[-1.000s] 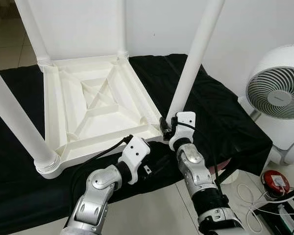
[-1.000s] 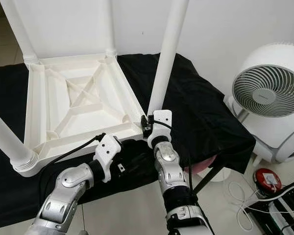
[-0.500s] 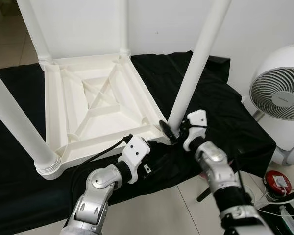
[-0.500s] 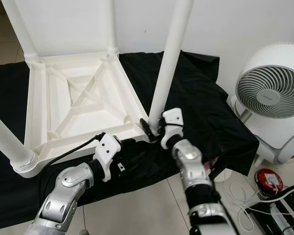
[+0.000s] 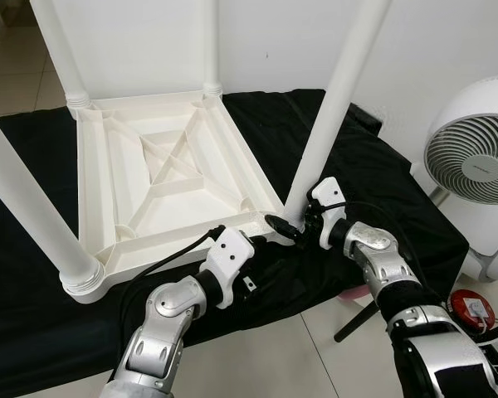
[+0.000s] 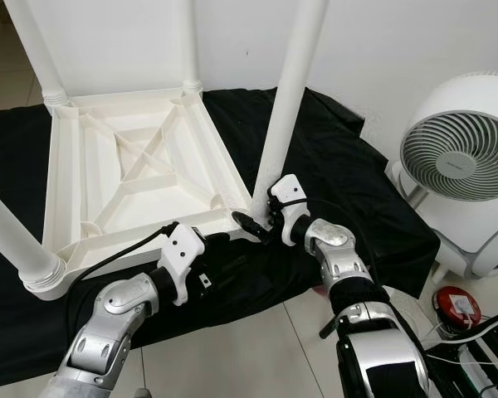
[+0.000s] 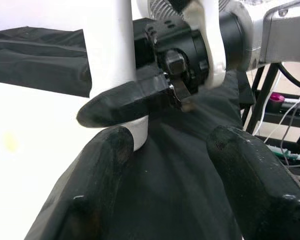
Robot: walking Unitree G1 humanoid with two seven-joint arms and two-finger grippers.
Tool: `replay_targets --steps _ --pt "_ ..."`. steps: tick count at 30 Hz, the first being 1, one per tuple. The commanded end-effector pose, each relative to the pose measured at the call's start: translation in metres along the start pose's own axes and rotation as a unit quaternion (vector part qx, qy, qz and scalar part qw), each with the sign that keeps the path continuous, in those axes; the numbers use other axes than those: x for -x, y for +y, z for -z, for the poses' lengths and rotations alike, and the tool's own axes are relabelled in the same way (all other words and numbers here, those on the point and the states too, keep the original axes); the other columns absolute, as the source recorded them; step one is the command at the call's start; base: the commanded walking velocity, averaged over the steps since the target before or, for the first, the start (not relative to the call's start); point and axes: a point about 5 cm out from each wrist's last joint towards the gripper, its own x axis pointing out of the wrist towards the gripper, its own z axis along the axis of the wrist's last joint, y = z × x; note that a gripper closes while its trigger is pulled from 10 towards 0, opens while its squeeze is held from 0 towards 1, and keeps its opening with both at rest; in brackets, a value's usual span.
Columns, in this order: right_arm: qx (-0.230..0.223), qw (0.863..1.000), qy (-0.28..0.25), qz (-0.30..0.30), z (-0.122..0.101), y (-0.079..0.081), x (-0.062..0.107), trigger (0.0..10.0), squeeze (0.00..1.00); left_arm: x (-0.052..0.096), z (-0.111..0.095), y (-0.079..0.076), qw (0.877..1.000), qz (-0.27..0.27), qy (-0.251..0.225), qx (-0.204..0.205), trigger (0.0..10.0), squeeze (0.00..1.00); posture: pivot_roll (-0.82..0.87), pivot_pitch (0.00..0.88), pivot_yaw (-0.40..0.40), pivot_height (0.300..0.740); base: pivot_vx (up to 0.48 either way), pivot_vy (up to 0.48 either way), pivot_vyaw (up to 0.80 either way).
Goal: Building children table
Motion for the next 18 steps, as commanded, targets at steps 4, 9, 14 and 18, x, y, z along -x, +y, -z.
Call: replay_targets --steps 4,9,14,18 --pt "-0.009 0.999 0.012 -0.035 0.0064 0.0093 -0.006 0.0 0.0 0.0028 -0.0001 0.0054 0.998 -0.06 0.003 0.002 10.0 0.0 0.03 0.0 -0.051 0.74 0.0 0.0 0.0" --pt "-0.017 0.999 0.01 -0.026 0.0101 0.0089 -0.0035 0.0 0.0 0.004 -0.0001 0.0062 0.998 -0.062 0.004 0.002 10.0 0.0 0.03 0.0 -0.049 0.74 0.0 0.0 0.0" --pt "-0.018 1.0 0.007 -0.004 0.0111 0.0044 -0.0005 1.4 0.0 0.0038 -0.0003 0.0069 0.998 -0.061 0.004 0.001 10.0 0.0 0.03 0.0 -0.047 0.74 0.0 0.0 0.0" --pt "-0.039 0.999 -0.001 0.019 0.013 0.0018 0.0024 10.0 0.0 0.003 -0.0007 0.0074 0.998 -0.059 0.004 -0.001 10.0 0.0 0.02 0.0 -0.046 0.74 0.0 0.0 0.0"
